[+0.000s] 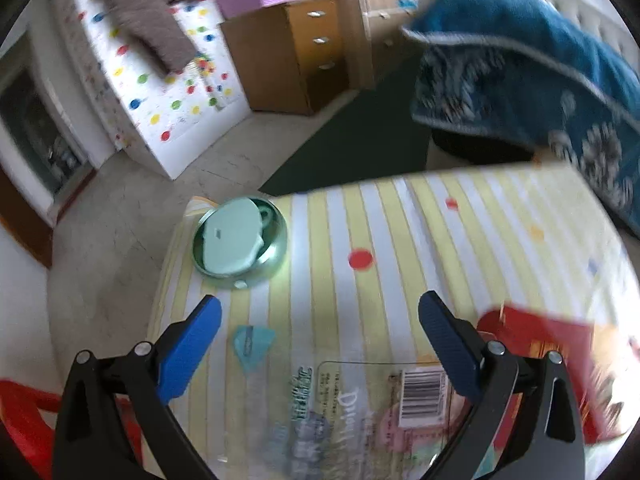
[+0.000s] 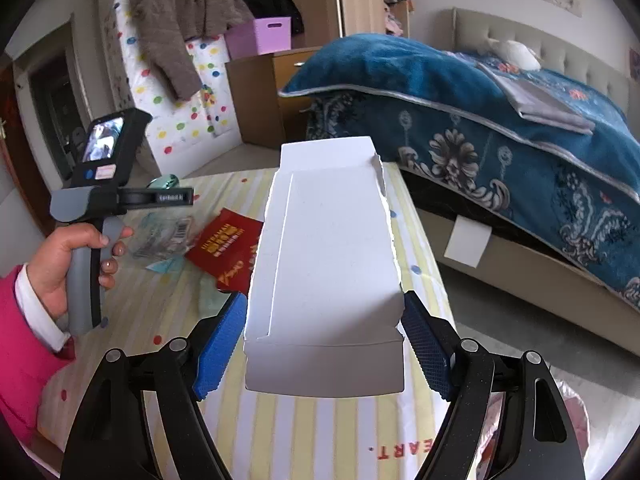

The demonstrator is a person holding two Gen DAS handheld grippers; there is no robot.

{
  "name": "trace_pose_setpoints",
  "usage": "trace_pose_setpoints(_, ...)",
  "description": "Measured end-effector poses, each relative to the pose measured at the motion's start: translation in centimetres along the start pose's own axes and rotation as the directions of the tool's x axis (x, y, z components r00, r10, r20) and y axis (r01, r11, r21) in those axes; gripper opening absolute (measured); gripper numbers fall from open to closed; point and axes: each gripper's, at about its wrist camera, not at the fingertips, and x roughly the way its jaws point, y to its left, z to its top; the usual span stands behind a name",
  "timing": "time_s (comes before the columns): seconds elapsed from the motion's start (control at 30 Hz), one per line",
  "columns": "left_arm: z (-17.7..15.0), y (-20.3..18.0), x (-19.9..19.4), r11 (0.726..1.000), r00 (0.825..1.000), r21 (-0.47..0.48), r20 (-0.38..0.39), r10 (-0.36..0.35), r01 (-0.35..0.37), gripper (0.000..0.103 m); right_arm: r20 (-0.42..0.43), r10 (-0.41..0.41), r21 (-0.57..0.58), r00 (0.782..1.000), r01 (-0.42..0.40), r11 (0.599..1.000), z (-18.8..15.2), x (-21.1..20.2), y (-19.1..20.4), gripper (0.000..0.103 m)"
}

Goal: Collect trash
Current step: 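Move the left tool toward the clear plastic bag while the right tool holds the box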

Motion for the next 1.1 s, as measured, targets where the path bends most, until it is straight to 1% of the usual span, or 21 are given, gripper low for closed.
trace_pose_setpoints(0.07,-1.1,-0.2,-0.4,0.999,1.000,0.043,-0.012,0.000,0.001,0.096,-0.002,0.000,0.006,1.000,0.000,1.000,-0.2,-0.2,-0.1,0.078)
trace_pose_setpoints(0.13,-2.8,-0.4,-1.3,0.997,0.999,0.068,-0.029,-0.022,0.024,0.095,-0.001,0.004,0.014,1.000,-0.004,1.000,-0.8,-1.2,-0.1,0.078)
trace_pose_setpoints(0.17,-3.4,-0.3,-1.7,0.997,0.999,0.072,-0.026,-0.031,0.033,0.095,-0.001,0.005,0.016,1.000,-0.005,1.000,-0.8,-1.2,-0.1,0.078)
trace_pose_setpoints(0.27,-6.5,-0.5,-3.8,0.991,0.996,0.098,-0.019,-0.090,0.091,0.095,0.005,0.015,0.024,1.000,-0.015,1.000,-1.8,-2.5,-0.2,0.078)
trace_pose_setpoints(0.33,-8.8,-0.6,-5.3,0.984,0.990,0.111,-0.009,-0.138,0.138,0.095,0.010,0.024,0.024,1.000,-0.025,0.999,-2.9,-4.0,0.0,0.078)
trace_pose_setpoints(0.37,-10.0,-0.5,-6.1,0.981,0.987,0.110,-0.005,-0.158,0.158,0.095,0.011,0.025,0.024,1.000,-0.025,0.999,-3.0,-4.1,-0.1,0.078)
trace_pose_setpoints(0.43,-12.1,-0.2,-7.2,0.973,0.978,0.100,-0.010,-0.210,0.210,0.094,0.018,0.029,0.015,0.999,-0.029,0.999,-4.1,-5.7,0.3,0.078)
trace_pose_setpoints(0.47,-13.5,0.2,-7.9,0.964,0.968,0.085,-0.013,-0.252,0.252,0.093,0.020,0.029,0.015,0.999,-0.029,0.999,-4.2,-5.8,0.3,0.078)
trace_pose_setpoints(0.5,-14.1,0.5,-8.3,0.959,0.962,0.077,-0.008,-0.273,0.273,0.089,0.024,0.030,0.010,0.999,-0.030,1.000,-4.8,-6.7,0.5,0.078)
trace_pose_setpoints(0.57,-15.5,0.9,-9.3,0.960,0.962,0.079,0.019,-0.272,0.270,0.087,0.029,0.033,0.006,0.999,-0.033,0.999,-5.7,-7.7,0.7,0.078)
trace_pose_setpoints(0.63,-16.5,1.8,-10.4,0.952,0.951,0.046,0.047,-0.305,0.303,0.087,0.034,0.034,0.005,0.999,-0.034,0.999,-6.0,-8.2,0.8,0.078)
trace_pose_setpoints(0.67,-16.8,2.5,-10.9,0.949,0.947,0.021,0.065,-0.316,0.315,0.089,0.037,0.033,0.004,0.999,-0.033,0.999,-6.2,-8.5,0.8,0.078)
trace_pose_setpoints(0.7,-17.1,3.2,-11.4,0.948,0.945,0.003,0.087,-0.316,0.317,0.093,0.041,0.026,0.000,0.999,-0.026,1.000,-6.6,-9.0,0.9,0.078)
trace_pose_setpoints(0.73,-17.2,3.7,-12.1,0.952,0.946,-0.009,0.118,-0.301,0.305,0.096,0.041,0.027,0.000,0.999,-0.027,1.000,-6.8,-9.1,0.9,0.078)
trace_pose_setpoints(0.77,-17.1,4.0,-12.6,0.958,0.947,-0.011,0.150,-0.283,0.288,0.096,0.042,0.030,0.002,0.999,-0.030,1.000,-6.9,-9.2,1.1,0.078)
trace_pose_setpoints(0.83,-16.7,4.2,-13.0,0.965,0.950,0.007,0.175,-0.260,0.263,0.096,0.044,0.033,0.000,0.998,-0.033,0.999,-7.1,-9.4,1.2,0.078)
trace_pose_setpoints(0.9,-15.7,4.3,-12.4,0.972,0.960,0.022,0.156,-0.233,0.232,0.096,0.044,0.036,-0.002,0.998,-0.036,0.999,-7.1,-9.5,1.3,0.078)
trace_pose_setpoints(0.97,-14.5,4.3,-11.1,0.976,0.970,0.005,0.113,-0.217,0.218,0.096,0.044,0.043,-0.001,0.998,-0.043,0.999,-7.2,-9.5,1.2,0.078)
trace_pose_setpoints(1.1,-12.9,4.4,-9.0,0.967,0.967,-0.054,0.056,-0.247,0.250,0.096,0.023,0.042,0.004,0.999,-0.042,0.999,-7.2,-8.7,1.3,0.078)
